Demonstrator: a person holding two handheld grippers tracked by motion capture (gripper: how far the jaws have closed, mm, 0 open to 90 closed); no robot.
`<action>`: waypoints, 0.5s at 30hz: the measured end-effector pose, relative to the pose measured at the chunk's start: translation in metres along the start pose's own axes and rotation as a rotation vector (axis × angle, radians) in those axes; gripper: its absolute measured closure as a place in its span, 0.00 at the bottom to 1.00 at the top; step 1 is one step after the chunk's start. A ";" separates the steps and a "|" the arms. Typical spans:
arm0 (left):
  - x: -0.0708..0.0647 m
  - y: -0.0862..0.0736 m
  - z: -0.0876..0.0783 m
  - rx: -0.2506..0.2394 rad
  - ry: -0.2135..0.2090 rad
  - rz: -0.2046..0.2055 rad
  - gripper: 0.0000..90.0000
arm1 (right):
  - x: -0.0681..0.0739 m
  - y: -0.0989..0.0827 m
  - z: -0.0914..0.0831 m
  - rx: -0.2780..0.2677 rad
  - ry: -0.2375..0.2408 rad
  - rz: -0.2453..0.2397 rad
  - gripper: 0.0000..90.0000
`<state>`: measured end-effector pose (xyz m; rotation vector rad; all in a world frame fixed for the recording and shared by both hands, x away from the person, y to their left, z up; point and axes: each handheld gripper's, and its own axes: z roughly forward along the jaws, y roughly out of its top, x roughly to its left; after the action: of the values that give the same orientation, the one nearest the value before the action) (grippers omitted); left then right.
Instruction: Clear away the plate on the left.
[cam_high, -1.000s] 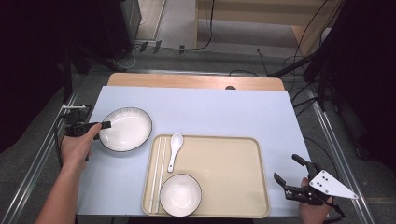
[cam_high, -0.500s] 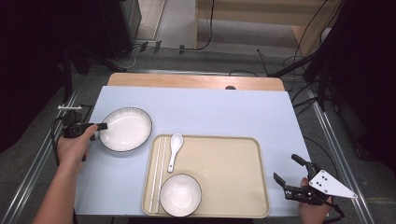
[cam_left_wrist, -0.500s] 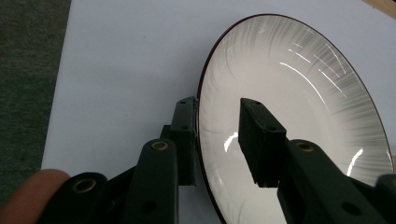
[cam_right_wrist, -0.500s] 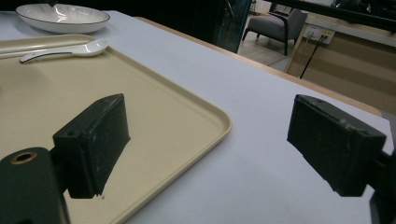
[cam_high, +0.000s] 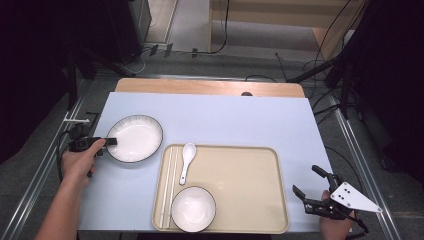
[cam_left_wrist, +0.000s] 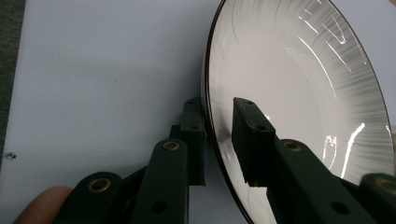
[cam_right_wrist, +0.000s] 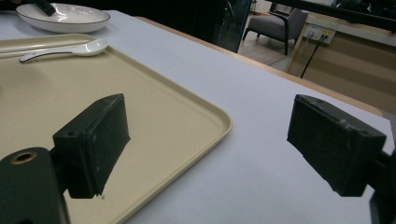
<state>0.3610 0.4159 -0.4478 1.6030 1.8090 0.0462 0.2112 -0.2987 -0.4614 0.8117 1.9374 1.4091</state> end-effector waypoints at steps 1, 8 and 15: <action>0.000 0.000 0.000 -0.003 -0.004 -0.006 0.84 | 0.000 0.000 0.000 -0.001 0.000 0.000 0.14; 0.008 -0.002 0.002 0.016 -0.084 -0.023 0.85 | 0.000 0.000 0.001 -0.001 0.000 -0.002 0.14; 0.005 -0.002 0.003 0.042 -0.141 -0.060 0.91 | 0.000 0.000 0.001 0.001 0.004 -0.003 0.14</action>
<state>0.3608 0.4182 -0.4537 1.5399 1.7583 -0.1298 0.2121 -0.2978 -0.4616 0.8071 1.9420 1.4088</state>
